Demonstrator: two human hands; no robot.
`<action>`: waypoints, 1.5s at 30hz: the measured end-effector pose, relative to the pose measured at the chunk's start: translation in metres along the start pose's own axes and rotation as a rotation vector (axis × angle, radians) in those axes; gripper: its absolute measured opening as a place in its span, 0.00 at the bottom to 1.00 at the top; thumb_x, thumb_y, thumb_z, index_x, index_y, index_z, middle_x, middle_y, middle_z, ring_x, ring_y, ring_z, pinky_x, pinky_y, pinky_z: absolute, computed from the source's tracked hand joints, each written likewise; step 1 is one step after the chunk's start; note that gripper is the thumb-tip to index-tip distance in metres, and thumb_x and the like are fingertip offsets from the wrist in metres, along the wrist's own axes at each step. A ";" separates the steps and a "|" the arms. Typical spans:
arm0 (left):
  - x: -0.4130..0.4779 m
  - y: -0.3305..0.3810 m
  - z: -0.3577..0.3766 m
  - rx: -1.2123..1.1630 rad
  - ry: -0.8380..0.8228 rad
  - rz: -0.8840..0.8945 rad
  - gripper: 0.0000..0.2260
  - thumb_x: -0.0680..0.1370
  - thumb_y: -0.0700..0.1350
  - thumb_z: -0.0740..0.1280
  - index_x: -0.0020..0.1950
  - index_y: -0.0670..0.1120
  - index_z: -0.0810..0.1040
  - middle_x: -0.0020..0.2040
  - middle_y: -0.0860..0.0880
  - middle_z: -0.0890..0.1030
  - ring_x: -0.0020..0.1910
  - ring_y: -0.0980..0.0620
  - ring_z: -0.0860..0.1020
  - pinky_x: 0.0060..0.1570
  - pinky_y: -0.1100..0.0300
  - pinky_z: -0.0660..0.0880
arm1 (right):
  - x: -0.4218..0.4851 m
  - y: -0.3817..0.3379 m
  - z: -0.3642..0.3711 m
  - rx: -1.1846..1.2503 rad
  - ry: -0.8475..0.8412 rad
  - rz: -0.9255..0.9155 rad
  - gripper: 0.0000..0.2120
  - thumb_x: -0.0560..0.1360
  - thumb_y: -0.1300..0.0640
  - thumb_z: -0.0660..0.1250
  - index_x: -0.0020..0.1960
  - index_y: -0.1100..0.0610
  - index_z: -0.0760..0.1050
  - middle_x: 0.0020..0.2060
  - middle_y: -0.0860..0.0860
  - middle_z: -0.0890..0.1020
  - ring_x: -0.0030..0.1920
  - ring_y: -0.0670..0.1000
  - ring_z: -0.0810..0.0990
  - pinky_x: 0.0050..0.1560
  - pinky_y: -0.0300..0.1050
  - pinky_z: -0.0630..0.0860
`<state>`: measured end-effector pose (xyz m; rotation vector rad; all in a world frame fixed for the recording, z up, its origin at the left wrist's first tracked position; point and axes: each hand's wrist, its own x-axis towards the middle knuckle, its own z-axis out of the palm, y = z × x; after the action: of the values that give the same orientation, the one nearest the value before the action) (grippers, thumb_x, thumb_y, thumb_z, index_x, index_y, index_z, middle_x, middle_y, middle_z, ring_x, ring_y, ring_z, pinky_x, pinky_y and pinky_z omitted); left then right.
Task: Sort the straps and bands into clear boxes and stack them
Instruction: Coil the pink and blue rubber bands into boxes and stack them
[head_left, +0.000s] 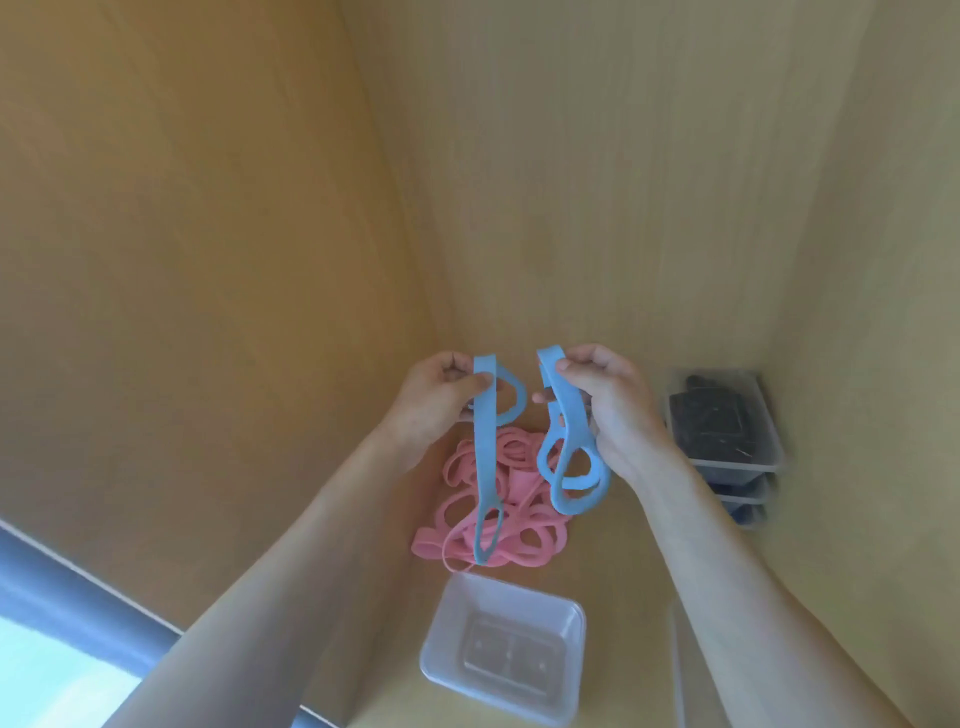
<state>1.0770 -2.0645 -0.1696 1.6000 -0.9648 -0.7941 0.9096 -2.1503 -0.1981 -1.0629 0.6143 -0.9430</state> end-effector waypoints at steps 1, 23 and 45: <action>-0.001 0.003 0.003 -0.017 -0.016 0.004 0.04 0.81 0.35 0.66 0.55 0.38 0.74 0.52 0.38 0.86 0.45 0.47 0.85 0.50 0.51 0.82 | 0.000 -0.003 0.002 0.006 -0.009 -0.013 0.09 0.79 0.66 0.66 0.42 0.56 0.76 0.37 0.52 0.84 0.39 0.57 0.86 0.28 0.43 0.75; -0.003 -0.013 0.050 -0.134 -0.074 -0.095 0.12 0.82 0.40 0.66 0.56 0.30 0.77 0.52 0.31 0.83 0.47 0.40 0.83 0.56 0.46 0.79 | -0.003 0.021 -0.012 -0.425 0.042 -0.098 0.08 0.77 0.66 0.71 0.45 0.54 0.81 0.40 0.52 0.80 0.40 0.47 0.78 0.39 0.32 0.76; 0.011 -0.032 0.060 -0.254 -0.147 -0.201 0.08 0.80 0.40 0.69 0.54 0.36 0.82 0.46 0.44 0.87 0.45 0.49 0.85 0.47 0.61 0.81 | -0.012 0.091 -0.071 -0.482 -0.004 0.103 0.08 0.78 0.57 0.71 0.54 0.62 0.79 0.44 0.49 0.88 0.47 0.50 0.86 0.48 0.44 0.79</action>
<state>1.0353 -2.0969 -0.2143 1.4451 -0.7769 -1.1398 0.8778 -2.1556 -0.3095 -1.4436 0.9120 -0.7169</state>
